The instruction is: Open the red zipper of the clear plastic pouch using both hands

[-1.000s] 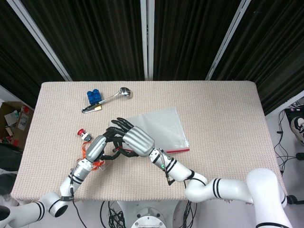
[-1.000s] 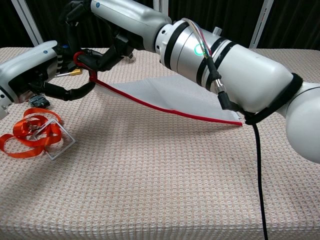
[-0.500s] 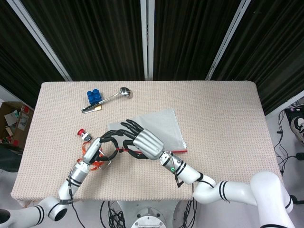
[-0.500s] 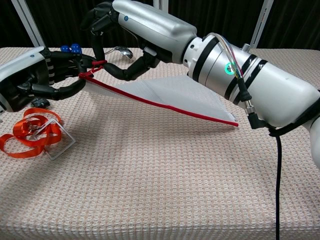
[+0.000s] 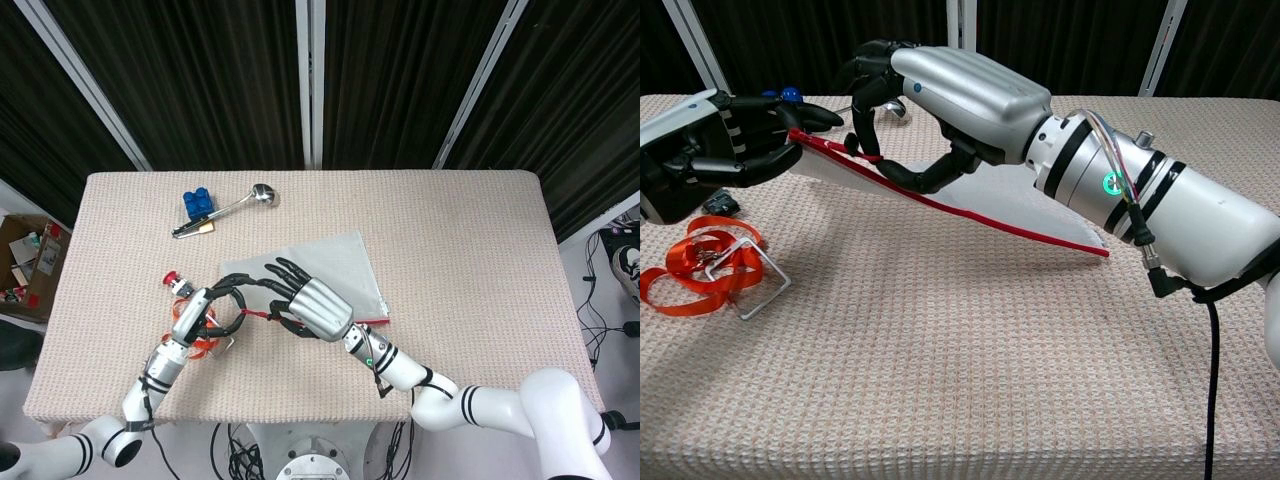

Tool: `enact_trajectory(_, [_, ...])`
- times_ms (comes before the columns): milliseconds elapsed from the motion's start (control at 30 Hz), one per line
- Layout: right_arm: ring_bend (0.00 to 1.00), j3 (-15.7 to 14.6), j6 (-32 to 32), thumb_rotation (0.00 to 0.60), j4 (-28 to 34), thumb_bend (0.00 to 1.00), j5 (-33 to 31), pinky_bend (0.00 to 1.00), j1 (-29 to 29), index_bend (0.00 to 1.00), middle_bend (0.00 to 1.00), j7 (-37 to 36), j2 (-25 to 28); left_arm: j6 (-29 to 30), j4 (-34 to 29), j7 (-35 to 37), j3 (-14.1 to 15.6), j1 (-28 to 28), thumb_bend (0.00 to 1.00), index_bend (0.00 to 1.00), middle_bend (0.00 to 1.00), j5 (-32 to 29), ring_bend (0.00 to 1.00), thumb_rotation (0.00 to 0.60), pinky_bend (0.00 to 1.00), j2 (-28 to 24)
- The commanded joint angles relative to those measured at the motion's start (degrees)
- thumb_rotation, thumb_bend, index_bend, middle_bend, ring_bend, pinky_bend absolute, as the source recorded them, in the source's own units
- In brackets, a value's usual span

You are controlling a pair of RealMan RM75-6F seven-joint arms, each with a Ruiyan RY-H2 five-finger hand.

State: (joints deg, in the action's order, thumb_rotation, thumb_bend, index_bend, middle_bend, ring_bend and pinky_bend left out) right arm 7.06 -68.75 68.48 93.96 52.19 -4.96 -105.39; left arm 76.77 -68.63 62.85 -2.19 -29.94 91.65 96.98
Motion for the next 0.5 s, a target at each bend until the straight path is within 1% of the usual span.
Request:
enact_trajectory(33, [0.0,-0.14,-0.17,0.6,-0.76,0.48,-0.02,0.0,-0.37,0.87,0.15,-0.25,-0.5,0.06,-0.06,1.24,-0.07,0.06,0.48,0.68,0.26,-0.08,0.14,0.6,0.18,0.02])
enact_trajectory(500, [0.0,-0.19,0.73,0.6,-0.38,0.48,-0.42,0.0,-1.06,0.87,0.15,-0.89,-0.38,-0.01,-0.05,3.97,-0.79,0.39,0.48,0.68,0.26,-1.05,0.14,0.6,0.18,0.19])
